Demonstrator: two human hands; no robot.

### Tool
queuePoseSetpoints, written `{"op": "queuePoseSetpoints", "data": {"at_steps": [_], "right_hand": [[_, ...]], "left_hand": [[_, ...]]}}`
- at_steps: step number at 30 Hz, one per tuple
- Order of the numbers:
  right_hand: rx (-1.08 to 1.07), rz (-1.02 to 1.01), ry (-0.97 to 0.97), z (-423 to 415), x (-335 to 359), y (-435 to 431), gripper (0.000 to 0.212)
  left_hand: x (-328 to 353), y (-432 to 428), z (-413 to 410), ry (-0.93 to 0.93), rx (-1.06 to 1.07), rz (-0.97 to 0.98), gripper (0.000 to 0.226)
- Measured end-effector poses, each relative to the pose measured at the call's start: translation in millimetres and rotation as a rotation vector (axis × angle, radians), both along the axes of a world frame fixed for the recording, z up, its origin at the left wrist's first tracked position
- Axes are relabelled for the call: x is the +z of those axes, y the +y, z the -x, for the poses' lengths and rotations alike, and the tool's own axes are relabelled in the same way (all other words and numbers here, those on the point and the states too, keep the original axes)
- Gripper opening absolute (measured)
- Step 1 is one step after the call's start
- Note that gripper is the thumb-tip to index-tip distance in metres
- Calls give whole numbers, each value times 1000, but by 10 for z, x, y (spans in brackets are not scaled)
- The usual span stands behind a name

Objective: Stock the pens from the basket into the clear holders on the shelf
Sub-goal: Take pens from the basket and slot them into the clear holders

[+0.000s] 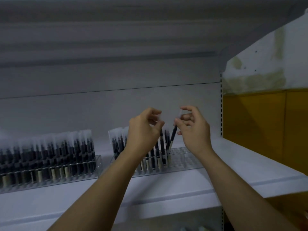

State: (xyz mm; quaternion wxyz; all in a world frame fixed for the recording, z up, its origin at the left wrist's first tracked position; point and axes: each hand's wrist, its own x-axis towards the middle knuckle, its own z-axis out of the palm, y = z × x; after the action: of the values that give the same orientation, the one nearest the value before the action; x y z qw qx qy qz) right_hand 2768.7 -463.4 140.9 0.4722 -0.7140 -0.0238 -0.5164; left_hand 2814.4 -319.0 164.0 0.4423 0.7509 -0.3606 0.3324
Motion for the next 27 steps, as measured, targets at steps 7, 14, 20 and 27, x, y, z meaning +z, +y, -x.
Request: {"op": "queuePoseSetpoints", "data": {"at_steps": [7, 14, 20, 27], "right_hand": [[20, 47, 27, -12, 66, -48, 30], [12, 108, 78, -24, 98, -43, 32], [-45, 301, 264, -29, 103, 46, 31], [-97, 426, 415, 64, -169, -43, 51]], "left_hand": [[-133, -52, -70, -91, 125, -147, 20], [-101, 1, -81, -50, 221, -205, 25], [-76, -1, -68, -23, 260, -249, 27], [-110, -93, 1, -129, 247, -375, 21]]}}
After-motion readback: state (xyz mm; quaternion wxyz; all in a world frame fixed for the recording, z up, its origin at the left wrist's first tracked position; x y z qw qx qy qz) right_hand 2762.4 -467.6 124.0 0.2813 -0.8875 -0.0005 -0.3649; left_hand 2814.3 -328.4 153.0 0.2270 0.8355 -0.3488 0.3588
